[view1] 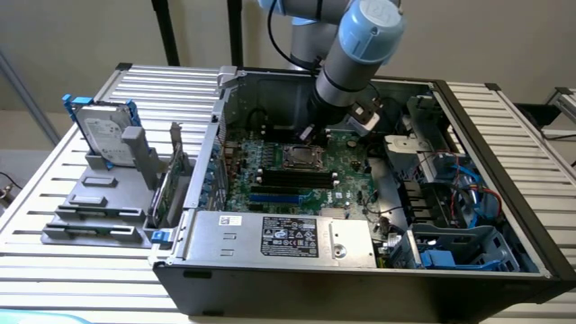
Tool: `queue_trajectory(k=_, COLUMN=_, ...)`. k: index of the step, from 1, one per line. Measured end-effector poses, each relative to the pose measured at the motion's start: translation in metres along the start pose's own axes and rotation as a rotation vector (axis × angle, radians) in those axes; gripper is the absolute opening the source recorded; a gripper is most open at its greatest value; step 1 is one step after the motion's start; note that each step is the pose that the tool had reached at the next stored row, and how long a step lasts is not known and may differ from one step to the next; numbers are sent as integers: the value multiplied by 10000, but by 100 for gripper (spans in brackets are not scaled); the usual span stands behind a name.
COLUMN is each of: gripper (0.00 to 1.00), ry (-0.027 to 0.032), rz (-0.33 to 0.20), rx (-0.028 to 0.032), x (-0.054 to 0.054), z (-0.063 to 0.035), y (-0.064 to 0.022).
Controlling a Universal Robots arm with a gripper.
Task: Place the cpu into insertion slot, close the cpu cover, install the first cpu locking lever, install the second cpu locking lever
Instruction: 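Install the first cpu locking lever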
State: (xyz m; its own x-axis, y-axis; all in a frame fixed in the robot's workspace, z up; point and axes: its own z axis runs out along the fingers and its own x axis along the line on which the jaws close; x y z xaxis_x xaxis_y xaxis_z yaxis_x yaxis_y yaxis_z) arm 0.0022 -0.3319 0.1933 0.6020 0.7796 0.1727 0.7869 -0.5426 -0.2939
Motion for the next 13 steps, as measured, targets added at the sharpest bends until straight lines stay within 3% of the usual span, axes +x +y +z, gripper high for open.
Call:
queue_trajectory(k=5, gripper=11, ry=52, rz=-208, rx=117, x=5, z=0, y=9)
queue_trajectory(k=13, gripper=11, ry=6, rz=-441, rx=180, x=-2, z=-8, y=39)
